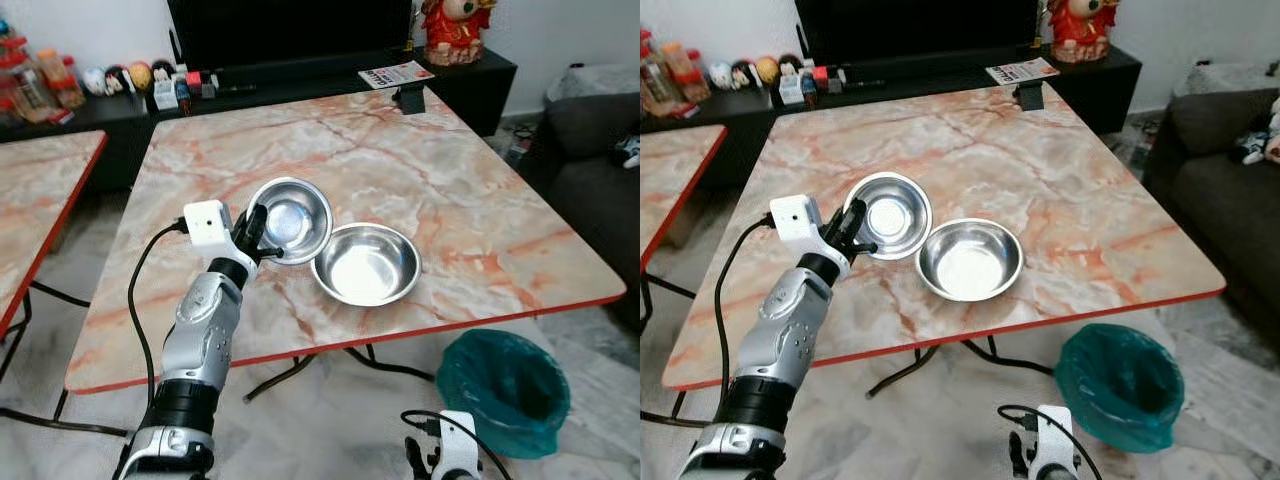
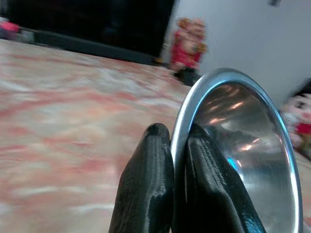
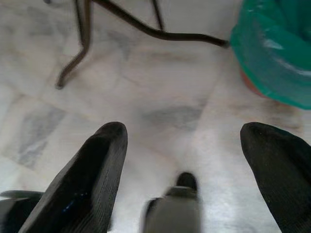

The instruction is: Setting the table

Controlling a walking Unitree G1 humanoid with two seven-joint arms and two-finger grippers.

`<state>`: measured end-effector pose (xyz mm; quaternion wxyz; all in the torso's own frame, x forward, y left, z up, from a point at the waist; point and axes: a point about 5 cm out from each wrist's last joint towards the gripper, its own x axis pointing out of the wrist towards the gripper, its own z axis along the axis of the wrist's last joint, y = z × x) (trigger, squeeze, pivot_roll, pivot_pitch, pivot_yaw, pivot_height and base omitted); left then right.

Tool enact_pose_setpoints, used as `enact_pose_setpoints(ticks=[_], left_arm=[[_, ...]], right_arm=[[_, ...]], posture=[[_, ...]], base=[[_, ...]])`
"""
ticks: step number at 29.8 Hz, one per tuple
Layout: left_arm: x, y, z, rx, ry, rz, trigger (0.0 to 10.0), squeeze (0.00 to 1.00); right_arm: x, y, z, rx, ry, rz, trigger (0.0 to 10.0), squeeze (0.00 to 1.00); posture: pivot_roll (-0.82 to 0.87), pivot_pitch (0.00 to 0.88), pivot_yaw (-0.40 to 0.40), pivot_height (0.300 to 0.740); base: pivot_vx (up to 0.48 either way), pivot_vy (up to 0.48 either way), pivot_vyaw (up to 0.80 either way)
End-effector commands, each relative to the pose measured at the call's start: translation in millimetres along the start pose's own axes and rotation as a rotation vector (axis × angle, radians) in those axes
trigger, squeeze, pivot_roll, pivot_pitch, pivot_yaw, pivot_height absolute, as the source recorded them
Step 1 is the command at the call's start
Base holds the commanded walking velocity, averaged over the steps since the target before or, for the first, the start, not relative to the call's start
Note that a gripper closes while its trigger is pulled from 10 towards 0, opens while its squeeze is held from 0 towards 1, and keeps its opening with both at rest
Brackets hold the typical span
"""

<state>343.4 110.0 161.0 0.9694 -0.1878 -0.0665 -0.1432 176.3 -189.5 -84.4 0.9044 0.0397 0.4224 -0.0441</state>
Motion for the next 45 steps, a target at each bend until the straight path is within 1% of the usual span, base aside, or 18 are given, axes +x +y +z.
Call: enact_pose_setpoints(ticks=[1, 4, 17, 25, 30, 33, 34, 35, 39, 41, 44, 45], left_arm=[[0.3, 4.4, 11, 0.044, -0.027, -0.002, 10.0, 0.0], [0.0, 3.4, 11, 0.044, -0.025, -0.01, 10.0, 0.0], [-2.1, -1.3, 8, 0.052, -0.001, -0.056, 10.0, 0.0], [-7.5, -2.5, 1, 0.067, 0.041, -0.087, 10.0, 0.0], [-13.2, -5.7, -8, 0.117, 0.11, -0.129, 10.0, 0.0], [-14.4, -3.8, -13, 0.158, 0.16, -0.118, 10.0, 0.0], [-14.6, -0.9, -16, 0.233, 0.188, -0.096, 10.0, 0.0], [-15.5, -0.4, -19, 0.3, 0.209, -0.103, 10.0, 0.0], [-15.5, -6.2, -17, 0.281, 0.205, -0.126, 10.0, 0.0], [-13.1, -15.9, -14, 0.227, 0.194, -0.162, 10.0, 0.0], [-12.1, -17.3, -13, 0.218, 0.19, -0.162, 10.0, 0.0], [-8.4, -24.9, -12, 0.215, 0.185, -0.187, 10.0, 0.0]], right_arm=[[0.9, 5.6, 1, 0.015, -0.004, 0.013, 10.0, 0.0], [0.7, 5.4, 0, 0.009, 0.001, 0.012, 10.0, 0.0], [0.3, 4.1, 0, -0.001, 0.001, 0.007, 10.0, 0.0], [0.4, 4.5, -1, -0.01, 0.012, 0.018, 10.0, 0.0], [0.2, 4.8, -2, -0.02, 0.016, 0.016, 10.0, 0.0], [0.3, 5.1, -2, -0.021, 0.017, 0.016, 10.0, 0.0], [0.4, 5.1, -2, -0.022, 0.017, 0.017, 10.0, 0.0], [0.4, 5.7, -2, -0.027, 0.023, 0.018, 10.0, 0.0], [0.4, 7.3, -3, -0.029, 0.027, 0.022, 10.0, 0.0], [0.3, 8.6, -4, -0.027, 0.03, 0.024, 10.0, 0.0], [0.4, 9.3, -4, -0.026, 0.029, 0.024, 10.0, 0.0], [0.5, 9.9, -4, -0.023, 0.028, 0.024, 10.0, 0.0]], posture=[[0.02, 0.0, 0.049, 0.736], [0.02, 0.0, 0.051, 0.728], [0.02, 0.0, 0.054, 0.728], [0.02, 0.0, 0.055, 0.728], [0.02, 0.0, 0.059, 0.728], [0.02, 0.0, 0.059, 0.728], [0.02, 0.0, 0.059, 0.728], [0.03, 0.0, 0.062, 0.728], [0.03, 0.0, 0.065, 0.728], [0.03, 0.0, 0.068, 0.728], [0.03, 0.0, 0.068, 0.728], [0.03, 0.0, 0.07, 0.728]], base=[[0.281, 0.0, -0.49], [0.279, 0.0, -0.48], [0.283, 0.0, 0.0], [0.0, 0.0, 0.0], [0.0, 0.0, 0.0], [0.0, 0.0, 0.0], [0.0, 0.0, 0.0], [0.0, 0.0, 0.0], [0.0, 0.0, 0.0], [0.0, 0.0, 0.0], [0.0, 0.0, 0.0], [0.0, 0.0, 0.0]])
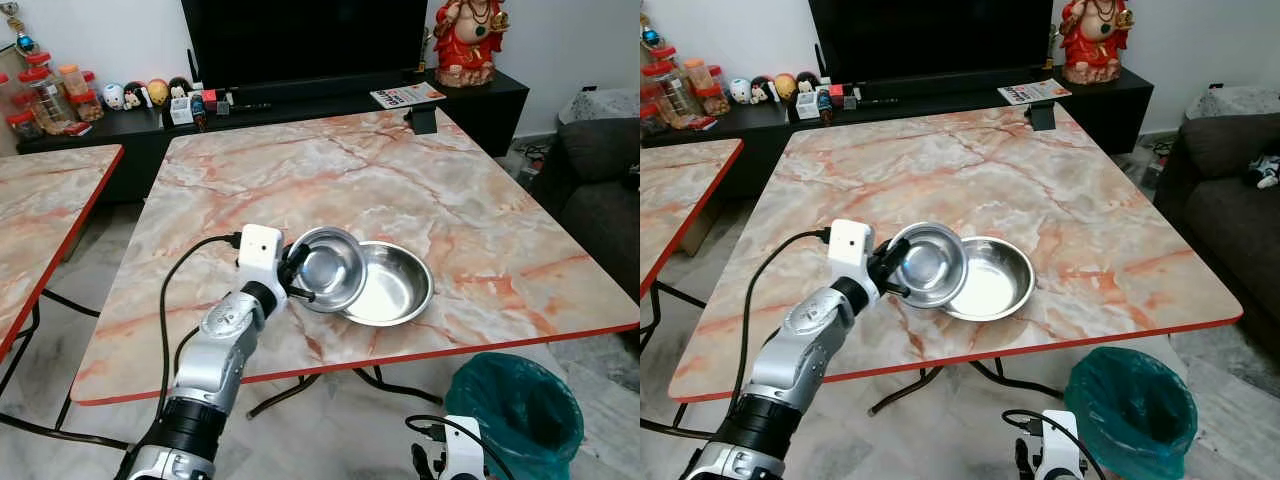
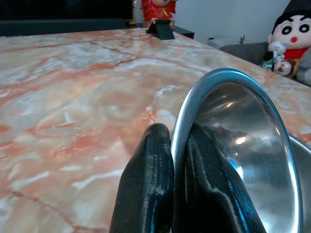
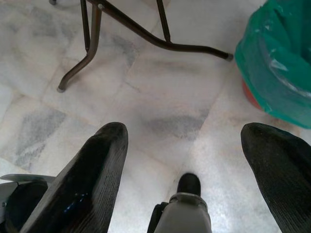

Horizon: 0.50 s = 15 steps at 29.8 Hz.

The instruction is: Setting the table

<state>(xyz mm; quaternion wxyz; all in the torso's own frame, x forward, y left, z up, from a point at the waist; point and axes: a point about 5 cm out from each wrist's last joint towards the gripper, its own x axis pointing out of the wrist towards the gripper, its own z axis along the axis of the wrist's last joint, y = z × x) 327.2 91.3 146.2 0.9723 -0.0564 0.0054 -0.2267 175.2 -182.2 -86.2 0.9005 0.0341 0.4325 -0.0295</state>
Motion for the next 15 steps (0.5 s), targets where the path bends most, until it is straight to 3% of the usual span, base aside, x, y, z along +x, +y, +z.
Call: enact_pose_setpoints(ticks=[1, 10, 14, 15], left_arm=[[7.8, -11.6, 13, -0.006, -0.037, -0.057, 10.0, 0.0], [24.6, -46.8, 19, 0.009, -0.019, -0.167, 10.0, 0.0], [31.8, -47.1, 5, -0.041, 0.102, -0.107, 10.0, 0.0], [33.9, -45.4, -4, -0.047, 0.18, -0.08, 10.0, 0.0]], right_arm=[[0.2, 3.4, -1, 0.004, 0.005, 0.002, 10.0, 0.0], [-0.1, 2.0, -2, 0.022, 0.007, -0.013, 10.0, 0.0], [-0.1, 1.8, -2, 0.03, 0.006, -0.019, 10.0, 0.0], [0.0, 2.0, -2, 0.032, 0.006, -0.02, 10.0, 0.0]], posture=[[0.03, 0.0, 0.071, 0.728], [0.02, 0.0, 0.08, 0.728], [0.02, 0.0, 0.086, 0.728], [0.02, 0.0, 0.086, 0.728]], base=[[0.0, 0.0, 0.0], [0.0, 0.0, 0.0], [0.0, 0.0, 0.0], [0.0, 0.0, 0.0]])
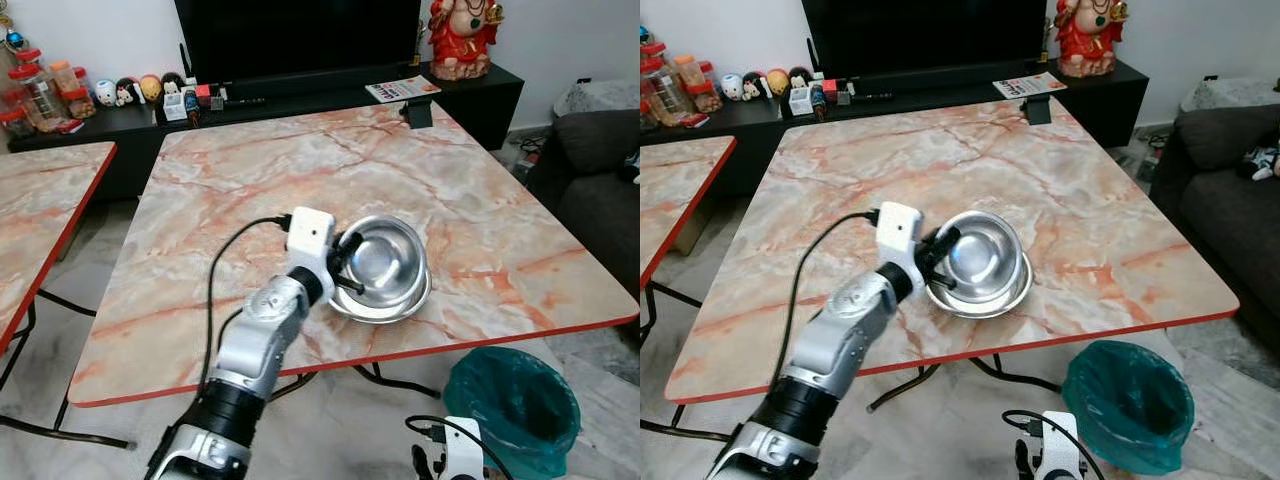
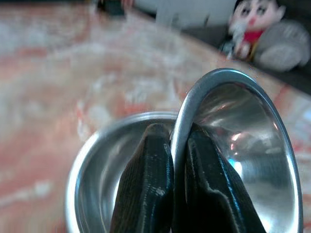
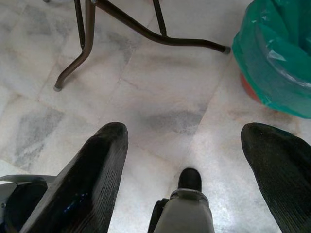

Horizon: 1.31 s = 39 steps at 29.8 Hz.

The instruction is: Setting the table

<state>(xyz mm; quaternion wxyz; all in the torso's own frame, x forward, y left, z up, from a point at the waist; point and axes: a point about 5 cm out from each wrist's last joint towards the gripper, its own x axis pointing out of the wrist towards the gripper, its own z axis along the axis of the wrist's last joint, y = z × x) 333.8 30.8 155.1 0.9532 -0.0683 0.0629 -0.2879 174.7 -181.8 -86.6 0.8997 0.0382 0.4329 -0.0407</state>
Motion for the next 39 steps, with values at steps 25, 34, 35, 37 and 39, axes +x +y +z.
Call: enact_pose_setpoints(ticks=[25, 34, 35, 37, 39], left_arm=[[18.4, 12.2, 11, -0.247, 0.051, 0.112, 10.0, 0.0], [23.9, 6.3, 6, -0.244, 0.101, 0.091, 10.0, 0.0], [24.4, 5.9, 6, -0.242, 0.1, 0.092, 10.0, 0.0], [25.4, 5.3, 7, -0.246, 0.094, 0.091, 10.0, 0.0], [25.7, 5.3, 8, -0.245, 0.092, 0.091, 10.0, 0.0]], right_arm=[[-0.5, 4.4, -4, 0.021, 0.008, 0.0, 10.0, 0.0], [-0.5, 4.9, -4, 0.02, 0.009, 0.002, 10.0, 0.0], [-0.5, 4.9, -4, 0.021, 0.009, 0.001, 10.0, 0.0], [-0.6, 5.1, -4, 0.022, 0.01, 0.001, 10.0, 0.0], [-0.7, 5.1, -5, 0.022, 0.011, 0.001, 10.0, 0.0]], posture=[[0.01, 0.0, 0.097, 0.728], [0.0, 0.0, 0.1, 0.728], [0.0, 0.0, 0.1, 0.728], [0.0, 0.0, 0.1, 0.728], [0.0, 0.0, 0.1, 0.728]], base=[[0.0, 0.0, 0.0], [0.0, 0.0, 0.0], [0.0, 0.0, 0.0], [0.0, 0.0, 0.0], [0.0, 0.0, 0.0]])
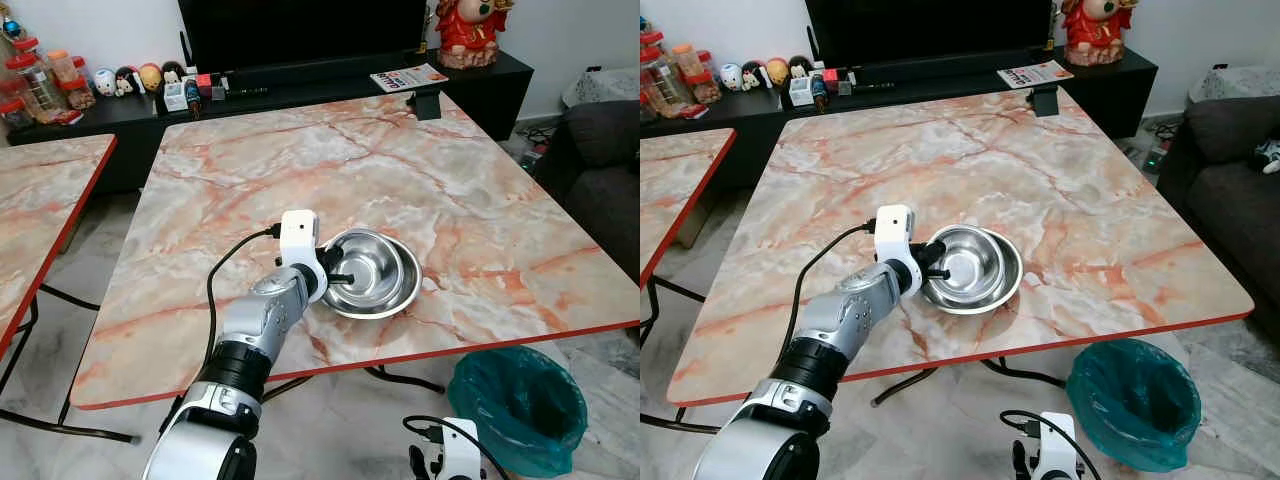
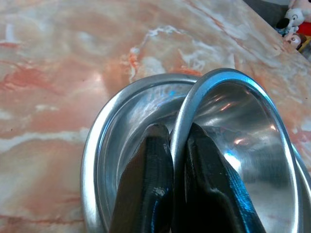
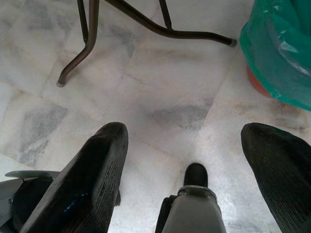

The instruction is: Setting the table

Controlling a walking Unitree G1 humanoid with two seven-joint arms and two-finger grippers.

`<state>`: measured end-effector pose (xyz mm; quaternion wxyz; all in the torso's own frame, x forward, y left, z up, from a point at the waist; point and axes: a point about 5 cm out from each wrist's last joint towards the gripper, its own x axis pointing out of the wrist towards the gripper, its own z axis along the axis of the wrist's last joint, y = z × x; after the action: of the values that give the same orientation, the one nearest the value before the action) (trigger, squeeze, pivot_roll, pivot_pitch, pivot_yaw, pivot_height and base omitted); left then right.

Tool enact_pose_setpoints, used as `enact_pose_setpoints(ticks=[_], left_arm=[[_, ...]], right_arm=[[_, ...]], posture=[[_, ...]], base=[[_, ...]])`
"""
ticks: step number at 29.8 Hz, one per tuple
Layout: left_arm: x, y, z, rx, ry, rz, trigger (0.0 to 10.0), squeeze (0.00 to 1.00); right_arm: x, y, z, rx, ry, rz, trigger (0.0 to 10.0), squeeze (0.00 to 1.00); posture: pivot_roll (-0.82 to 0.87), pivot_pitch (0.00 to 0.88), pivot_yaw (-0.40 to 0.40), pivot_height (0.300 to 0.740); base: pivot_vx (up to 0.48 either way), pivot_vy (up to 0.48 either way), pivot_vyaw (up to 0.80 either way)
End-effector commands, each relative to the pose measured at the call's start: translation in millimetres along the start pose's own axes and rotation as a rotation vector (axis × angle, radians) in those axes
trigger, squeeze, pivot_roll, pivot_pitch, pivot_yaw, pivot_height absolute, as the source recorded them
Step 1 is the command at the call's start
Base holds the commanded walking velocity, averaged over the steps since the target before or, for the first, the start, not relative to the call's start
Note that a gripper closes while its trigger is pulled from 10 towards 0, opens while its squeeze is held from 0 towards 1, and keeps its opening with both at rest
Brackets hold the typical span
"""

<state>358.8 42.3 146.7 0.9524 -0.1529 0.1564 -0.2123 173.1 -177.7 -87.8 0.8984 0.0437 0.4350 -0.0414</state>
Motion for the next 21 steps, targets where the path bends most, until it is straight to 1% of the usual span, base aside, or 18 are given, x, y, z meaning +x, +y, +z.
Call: enact_pose_setpoints(ticks=[1, 5, 9, 12, 16, 21], left_arm=[[6.6, -22.6, 8, -0.017, -0.02, -0.06, 10.0, 0.0], [7.3, -21.7, 13, -0.034, -0.048, -0.054, 10.0, 0.0], [7.6, -21.4, 14, -0.035, -0.049, -0.053, 10.0, 0.0], [10.1, -23.8, 19, -0.038, -0.073, -0.045, 10.0, 0.0], [13.6, -26.9, 20, -0.047, -0.082, -0.046, 10.0, 0.0], [15.8, -26.1, 17, -0.055, -0.084, -0.045, 10.0, 0.0]], right_arm=[[-0.5, 1.2, -2, 0.012, 0.006, -0.002, 10.0, 0.0], [-0.8, 0.7, -3, 0.015, 0.006, -0.005, 10.0, 0.0], [-0.9, 0.8, -4, 0.015, 0.006, -0.005, 10.0, 0.0], [-1.3, 1.6, -5, 0.024, 0.008, -0.008, 10.0, 0.0], [-2.2, -0.2, -8, 0.03, 0.012, -0.013, 10.0, 0.0], [-3.0, -1.9, -10, 0.032, 0.014, -0.018, 10.0, 0.0]], posture=[[0.0, 0.0, 0.1, 0.728], [0.0, 0.0, 0.105, 0.728], [0.0, 0.0, 0.105, 0.728], [-0.01, 0.0, 0.114, 0.728], [-0.01, 0.0, 0.114, 0.728], [-0.02, 0.0, 0.114, 0.728]], base=[[0.0, 0.0, 0.0], [0.0, 0.0, 0.0], [0.0, 0.0, 0.0], [0.0, 0.0, 0.0], [0.0, 0.0, 0.0], [0.0, 0.0, 0.0]])
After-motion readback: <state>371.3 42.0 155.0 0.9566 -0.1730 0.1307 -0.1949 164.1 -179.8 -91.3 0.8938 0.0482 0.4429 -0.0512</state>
